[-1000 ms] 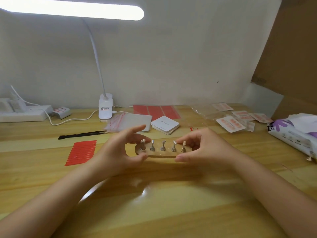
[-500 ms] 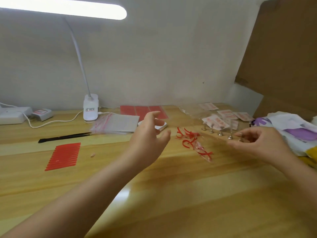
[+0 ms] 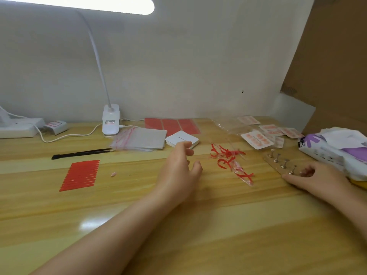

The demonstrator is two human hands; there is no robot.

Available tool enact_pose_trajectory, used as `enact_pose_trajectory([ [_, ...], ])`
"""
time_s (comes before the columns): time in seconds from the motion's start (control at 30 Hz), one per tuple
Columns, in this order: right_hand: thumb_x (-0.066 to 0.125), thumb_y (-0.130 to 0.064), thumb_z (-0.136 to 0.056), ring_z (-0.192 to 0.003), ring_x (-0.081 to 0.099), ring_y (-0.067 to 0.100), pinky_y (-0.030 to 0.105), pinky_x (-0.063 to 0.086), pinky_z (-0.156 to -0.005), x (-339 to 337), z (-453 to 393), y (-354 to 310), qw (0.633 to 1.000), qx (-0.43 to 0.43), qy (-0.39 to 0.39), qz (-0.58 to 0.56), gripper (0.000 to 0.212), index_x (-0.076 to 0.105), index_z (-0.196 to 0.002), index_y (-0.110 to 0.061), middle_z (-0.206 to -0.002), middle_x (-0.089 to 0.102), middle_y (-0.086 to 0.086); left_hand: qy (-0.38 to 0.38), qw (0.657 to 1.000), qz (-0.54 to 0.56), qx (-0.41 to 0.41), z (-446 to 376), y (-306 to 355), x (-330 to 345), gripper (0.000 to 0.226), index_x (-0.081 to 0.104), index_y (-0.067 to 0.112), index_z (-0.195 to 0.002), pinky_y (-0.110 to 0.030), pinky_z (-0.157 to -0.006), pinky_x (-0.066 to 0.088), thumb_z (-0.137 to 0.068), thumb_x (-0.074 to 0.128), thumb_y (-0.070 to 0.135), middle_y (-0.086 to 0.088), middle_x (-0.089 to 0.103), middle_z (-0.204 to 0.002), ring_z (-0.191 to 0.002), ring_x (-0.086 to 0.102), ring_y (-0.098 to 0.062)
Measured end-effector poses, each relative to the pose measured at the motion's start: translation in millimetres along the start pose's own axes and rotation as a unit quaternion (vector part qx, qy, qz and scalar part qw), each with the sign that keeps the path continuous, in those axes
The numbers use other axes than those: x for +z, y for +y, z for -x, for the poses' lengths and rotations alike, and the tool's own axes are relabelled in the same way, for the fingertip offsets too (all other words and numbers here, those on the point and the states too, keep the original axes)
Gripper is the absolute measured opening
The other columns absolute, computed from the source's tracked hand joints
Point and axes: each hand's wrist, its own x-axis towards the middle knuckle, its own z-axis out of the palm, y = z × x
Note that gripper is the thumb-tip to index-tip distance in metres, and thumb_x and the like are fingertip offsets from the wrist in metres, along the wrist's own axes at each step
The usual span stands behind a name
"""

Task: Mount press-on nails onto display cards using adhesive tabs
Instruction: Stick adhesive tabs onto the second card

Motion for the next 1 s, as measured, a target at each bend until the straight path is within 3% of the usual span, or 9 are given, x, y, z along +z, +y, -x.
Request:
enact_pose_trajectory([
  [0.23, 0.076, -0.065, -0.064, -0.088, 0.057, 0.018, 0.035, 0.046, -0.074, -0.8, 2.7, -1.7, 0.999, -0.004, -0.03, -0.019, 0.06, 0.06, -0.098, -0.019, -0.095, 0.061, -0.003, -0.001, 1.0, -0.021, -0.008, -1.6, -5.2, 2.3, 0.049, 0.038, 0.023, -0.137, -0.033, -0.091, 0.047, -0.092, 0.056, 0.025, 0.012, 0.052, -0.119, -0.099, 0.054, -0.009],
  [0.43, 0.061, -0.085, -0.035, -0.086, 0.058, 0.016, 0.034, 0.048, -0.074, -8.8, 7.2, -14.8, 0.998, -0.01, -0.056, -0.014, 0.082, 0.058, -0.089, -0.023, -0.094, 0.062, -0.005, 0.004, 1.0, -0.022, -0.019, -3.3, -10.0, 2.1, 0.048, 0.039, 0.023, -0.138, -0.033, -0.092, 0.047, -0.093, 0.056, 0.025, 0.011, 0.052, -0.117, -0.102, 0.054, -0.01],
  [0.53, 0.056, -0.089, -0.05, -0.099, 0.058, 0.021, 0.038, 0.05, -0.08, -15.4, 1.5, -24.5, 0.999, -0.034, -0.006, -0.007, 0.093, 0.061, -0.111, -0.018, -0.113, 0.062, 0.002, 0.012, 1.0, -0.02, -0.017, -4.2, -11.7, 3.4, 0.048, 0.039, 0.024, -0.137, -0.035, -0.091, 0.047, -0.092, 0.055, 0.025, 0.012, 0.052, -0.117, -0.099, 0.054, -0.009],
  [0.6, 0.053, -0.084, -0.065, -0.09, 0.058, 0.017, 0.034, 0.048, -0.07, -19.4, 1.3, -43.9, 0.994, -0.085, 0.063, -0.02, 0.076, 0.063, -0.106, -0.02, -0.112, 0.061, 0.002, 0.015, 1.0, -0.021, -0.015, -5.3, -12.1, 4.8, 0.048, 0.039, 0.025, -0.137, -0.035, -0.092, 0.048, -0.092, 0.055, 0.026, 0.013, 0.052, -0.117, -0.1, 0.054, -0.009],
  [0.73, 0.056, -0.059, -0.08, -0.071, 0.053, 0.008, 0.027, 0.041, -0.06, -10.7, 21.5, -115.5, 0.963, -0.234, 0.126, -0.03, 0.032, 0.057, -0.077, -0.027, -0.083, 0.055, -0.011, 0.027, 0.999, -0.017, -0.007, -6.2, -12.3, 6.2, 0.047, 0.04, 0.025, -0.135, -0.035, -0.089, 0.048, -0.092, 0.055, 0.024, 0.013, 0.052, -0.115, -0.096, 0.055, -0.009],
  [0.87, 0.056, -0.046, -0.085, -0.065, 0.057, 0.016, 0.028, 0.045, -0.058, 25.2, 49.4, -189.5, 0.942, -0.324, 0.086, -0.013, 0.035, 0.058, -0.063, -0.02, -0.065, 0.06, -0.006, 0.087, 0.996, 0.023, -0.017, -10.0, -10.3, -0.8, 0.039, 0.045, 0.026, -0.125, -0.029, -0.079, 0.047, -0.089, 0.056, 0.019, 0.017, 0.054, -0.106, -0.088, 0.056, -0.005],
  [0.93, 0.055, -0.042, -0.086, -0.069, 0.059, 0.022, 0.029, 0.044, -0.057, 47.1, 60.4, -216.4, 0.939, -0.341, 0.05, -0.012, 0.034, 0.059, -0.064, -0.017, -0.069, 0.063, -0.001, 0.147, 0.983, 0.096, -0.06, -20.4, -8.1, -16.4, 0.03, 0.048, 0.026, -0.116, -0.021, -0.071, 0.043, -0.089, 0.056, 0.017, 0.017, 0.056, -0.101, -0.087, 0.055, 0.001],
  [1.0, 0.054, -0.039, -0.085, -0.072, 0.059, 0.023, 0.028, 0.042, -0.056, 65.6, 70.0, -237.9, 0.938, -0.343, 0.012, -0.035, 0.033, 0.06, -0.063, -0.016, -0.072, 0.065, 0.0, 0.19, 0.962, 0.155, -0.119, -37.3, -9.7, -42.5, 0.023, 0.051, 0.023, -0.109, -0.019, -0.066, 0.04, -0.088, 0.054, 0.015, 0.014, 0.056, -0.095, -0.085, 0.056, -0.002],
])
